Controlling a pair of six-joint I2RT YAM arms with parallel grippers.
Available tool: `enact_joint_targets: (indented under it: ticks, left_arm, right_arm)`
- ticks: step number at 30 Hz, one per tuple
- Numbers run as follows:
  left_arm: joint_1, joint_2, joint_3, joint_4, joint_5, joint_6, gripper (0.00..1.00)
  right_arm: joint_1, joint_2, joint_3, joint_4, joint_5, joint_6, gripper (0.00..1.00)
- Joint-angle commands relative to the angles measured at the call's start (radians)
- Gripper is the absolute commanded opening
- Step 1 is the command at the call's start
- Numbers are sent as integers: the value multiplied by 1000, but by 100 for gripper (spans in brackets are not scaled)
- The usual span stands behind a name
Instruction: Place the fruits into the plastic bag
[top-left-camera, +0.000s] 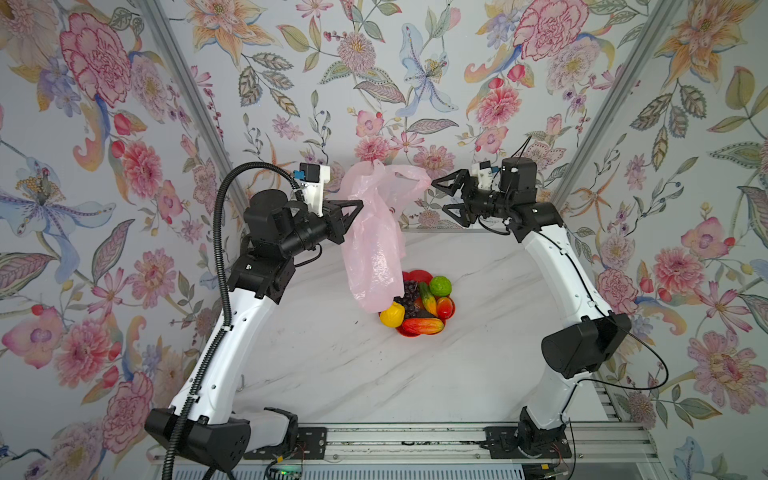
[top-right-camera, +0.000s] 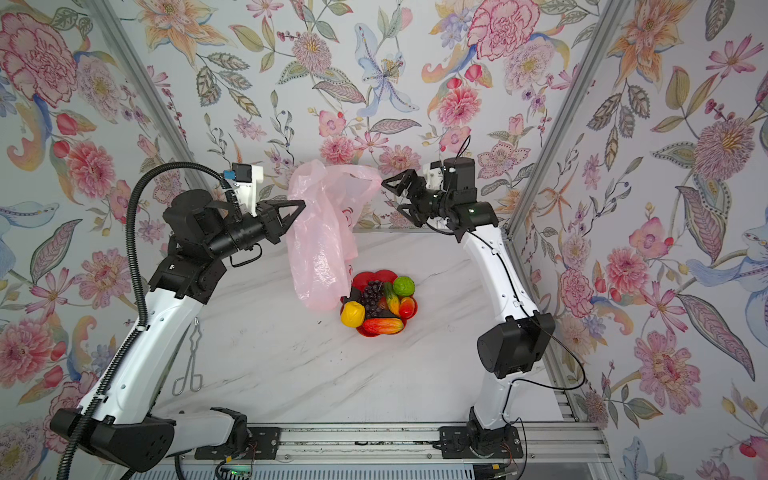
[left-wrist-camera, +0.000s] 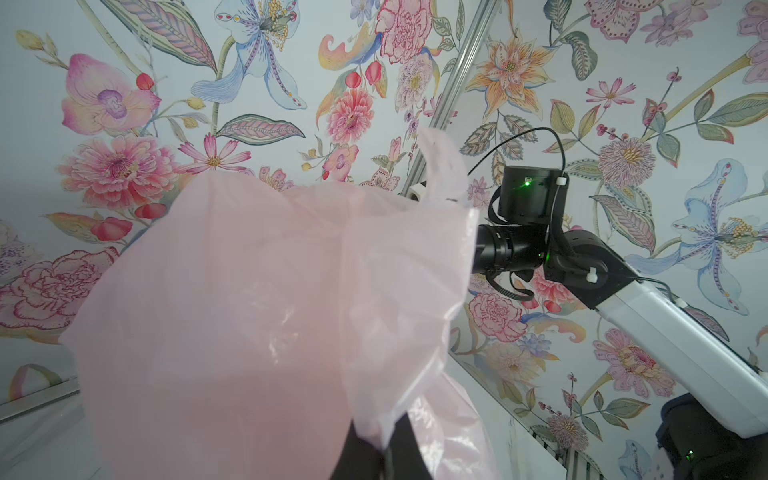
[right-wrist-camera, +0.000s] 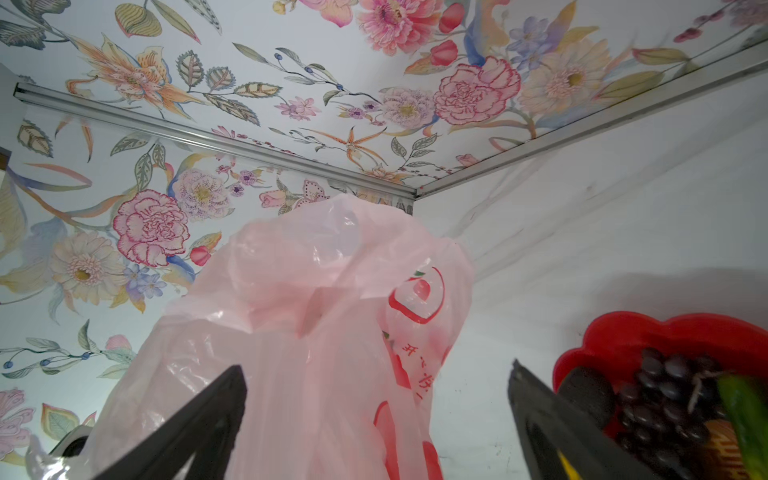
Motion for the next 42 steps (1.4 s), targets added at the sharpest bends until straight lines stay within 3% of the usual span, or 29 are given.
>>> enact_joint_targets:
  ticks: [1,8,13,17,23,31,34,36,38,40,42]
  left_arm:
    - [20,-7,-6,14,69,-24,0]
    - [71,-21,-50,119,188,-137,0]
    - [144,-27,-153,440,325,-422,0]
    - [168,-24,-186,625,375,-583,0]
    - [166,-35,-233,715,406,-669,0]
    - [166,-78,-302,762,422,-730,0]
    - [167,-81,-303,760,427,-739,0]
    - [166,-84,-294,728,428,-723,0]
    - [167,-88,-280,666,425,-682,0]
    - [166,-89,-278,651,423,-668,0]
    - [166,-87,-281,641,426,-661,0]
  right_arm:
    - [9,38,126,-43,-40,-67,99]
    - [22,79,181,20,-101,-170,99]
    - [38,97,324,-187,14,-561,99]
    - [42,72,309,-227,84,-736,99]
    - [85,102,339,-230,140,-828,100]
    - [136,193,420,-227,153,-841,98]
    - [152,211,427,-220,167,-838,85]
    - [154,213,428,-219,175,-837,62]
    - [152,205,425,-218,188,-832,25]
    - [148,194,420,-219,196,-828,1]
    - [141,184,420,-216,201,-810,0]
